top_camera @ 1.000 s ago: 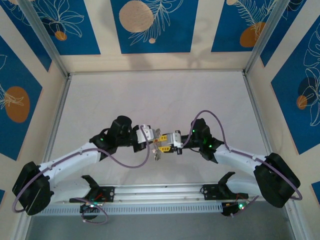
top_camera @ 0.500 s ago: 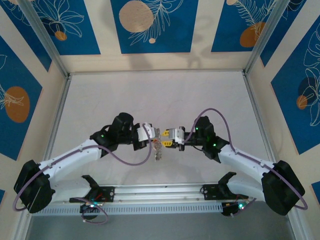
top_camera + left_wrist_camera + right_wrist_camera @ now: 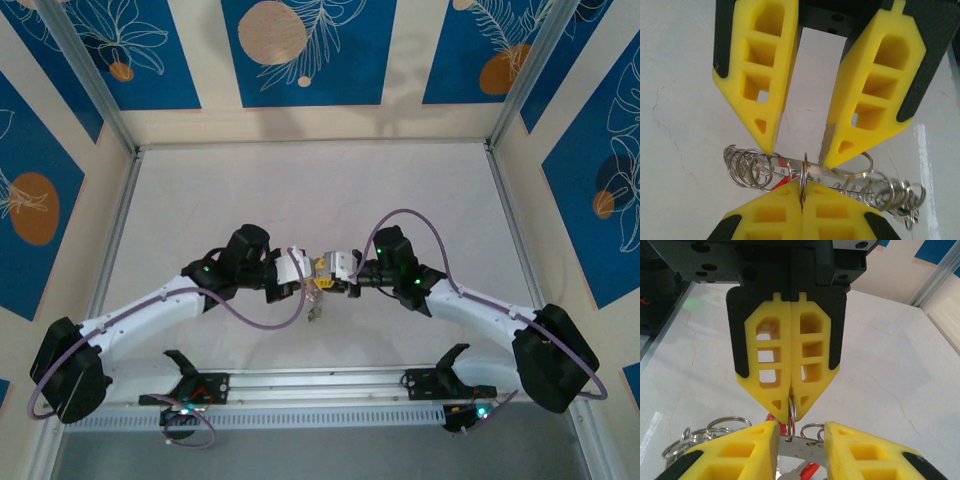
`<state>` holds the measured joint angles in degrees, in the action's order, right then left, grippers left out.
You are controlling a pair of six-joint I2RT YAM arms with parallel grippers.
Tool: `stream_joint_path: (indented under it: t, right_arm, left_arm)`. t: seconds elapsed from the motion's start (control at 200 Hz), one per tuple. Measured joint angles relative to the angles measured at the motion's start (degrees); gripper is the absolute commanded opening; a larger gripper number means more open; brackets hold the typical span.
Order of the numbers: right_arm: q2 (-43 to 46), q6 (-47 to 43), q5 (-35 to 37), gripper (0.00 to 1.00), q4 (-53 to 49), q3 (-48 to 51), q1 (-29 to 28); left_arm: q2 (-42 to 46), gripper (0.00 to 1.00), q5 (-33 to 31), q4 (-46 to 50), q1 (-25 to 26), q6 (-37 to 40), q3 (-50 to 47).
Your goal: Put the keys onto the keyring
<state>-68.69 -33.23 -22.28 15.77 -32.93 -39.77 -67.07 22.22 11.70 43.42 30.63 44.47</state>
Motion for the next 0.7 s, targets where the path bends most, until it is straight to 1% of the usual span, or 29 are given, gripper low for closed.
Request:
stream_joint_path:
  t: [0.175, 0.245, 0.37, 0.38, 0.425, 0.455, 0.54, 0.605, 0.635, 0.7]
  right_arm:
    - [-1.8, -1.0, 0.5, 0.23, -1.2, -1.2, -1.3]
    - [-2.4, -1.3, 0.6, 0.12, -1.7, -1.5, -1.6]
    - [-2.9, -0.9, 0.4, 0.00, -2.0, -1.6, -1.8]
    - [-2.9, -0.8, 0.3, 0.00, -2.0, -1.6, -1.8]
    - [-3.0, -0.5, 0.2, 0.00, -1.9, -1.6, -1.8]
    - [-3.0, -0.2, -0.1, 0.00, -1.7, -1.6, -1.8]
    - [-3.0, 0.7, -1.4, 0.00, 0.6, -0.3, -1.0]
    - [-3.0, 2.3, -3.5, 0.00, 4.6, 1.6, 0.2]
    - [-2.9, 3.2, -4.2, 0.00, 6.5, 2.6, 0.8]
    - [-2.6, 5.1, -6.0, 0.00, 10.3, 4.8, 2.3]
  left_arm:
    - [-0.5, 0.00, 0.2, 0.8, 0.0, 0.2, 0.8]
    - [-0.5, 0.00, 0.0, 1.5, 0.0, 0.4, 0.8]
    - [-0.5, 0.00, -0.4, 2.5, 0.0, 1.1, 0.8]
    - [-0.5, 0.00, -0.4, 2.6, 0.0, 1.3, 0.8]
    - [-0.5, 0.11, -0.5, 2.7, 0.0, 1.5, 0.8]
    - [-0.5, 0.14, -0.5, 2.7, 0.0, 1.7, 0.8]
    - [-0.2, 0.17, -0.9, 2.5, 0.0, 2.4, 0.8]
    - [0.8, 0.18, -0.9, 2.2, 0.1, 2.8, 0.3]
    - [1.6, 0.21, -0.8, 1.7, 0.2, 3.0, -0.2]
    - [3.5, 0.21, -0.8, 0.5, 0.3, 3.0, -1.4]
